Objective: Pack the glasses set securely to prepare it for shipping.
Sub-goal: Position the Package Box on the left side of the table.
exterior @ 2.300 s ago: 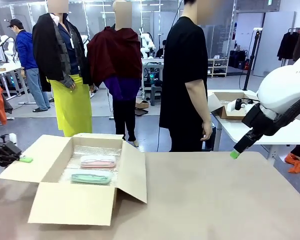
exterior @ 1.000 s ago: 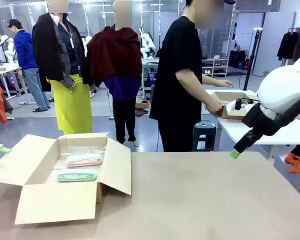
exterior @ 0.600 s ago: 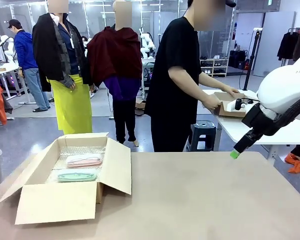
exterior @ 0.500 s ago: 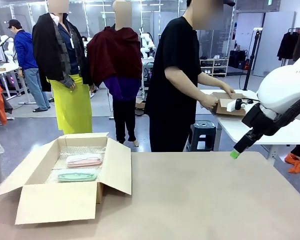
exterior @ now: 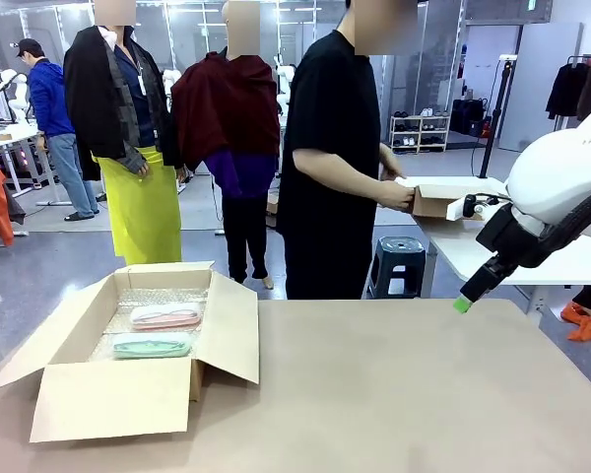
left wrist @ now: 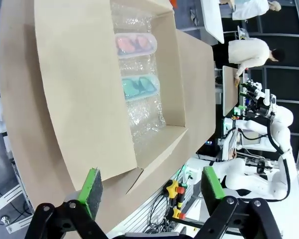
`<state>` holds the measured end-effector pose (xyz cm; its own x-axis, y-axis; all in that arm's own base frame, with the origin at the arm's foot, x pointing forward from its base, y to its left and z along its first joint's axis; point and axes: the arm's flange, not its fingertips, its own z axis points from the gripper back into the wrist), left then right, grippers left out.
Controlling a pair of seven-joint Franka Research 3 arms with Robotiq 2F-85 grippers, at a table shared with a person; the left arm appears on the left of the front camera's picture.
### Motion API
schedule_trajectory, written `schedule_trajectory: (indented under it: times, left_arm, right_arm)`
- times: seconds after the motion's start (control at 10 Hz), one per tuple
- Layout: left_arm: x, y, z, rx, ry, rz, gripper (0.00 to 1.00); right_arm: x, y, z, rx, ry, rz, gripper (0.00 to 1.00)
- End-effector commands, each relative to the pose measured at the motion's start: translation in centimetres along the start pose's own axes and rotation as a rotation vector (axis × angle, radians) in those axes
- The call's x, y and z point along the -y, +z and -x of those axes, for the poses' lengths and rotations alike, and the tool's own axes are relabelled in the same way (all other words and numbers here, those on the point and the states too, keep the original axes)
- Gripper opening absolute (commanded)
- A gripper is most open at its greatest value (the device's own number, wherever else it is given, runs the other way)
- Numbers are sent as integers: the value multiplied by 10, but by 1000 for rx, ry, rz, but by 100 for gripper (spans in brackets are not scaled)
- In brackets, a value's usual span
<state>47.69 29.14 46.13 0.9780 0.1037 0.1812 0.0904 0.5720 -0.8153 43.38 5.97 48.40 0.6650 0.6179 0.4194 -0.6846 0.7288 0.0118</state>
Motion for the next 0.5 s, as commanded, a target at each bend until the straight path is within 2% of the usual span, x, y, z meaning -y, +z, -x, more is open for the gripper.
schedule_trajectory:
  times: [0.0,0.4]
  left_arm:
    - [-1,7,0,6,1,13,100]
    - [-1,7,0,6,1,13,100]
  right_arm:
    - [0,2,-2,-8,3,6,100]
    - [0,2,-2,-8,3,6,100]
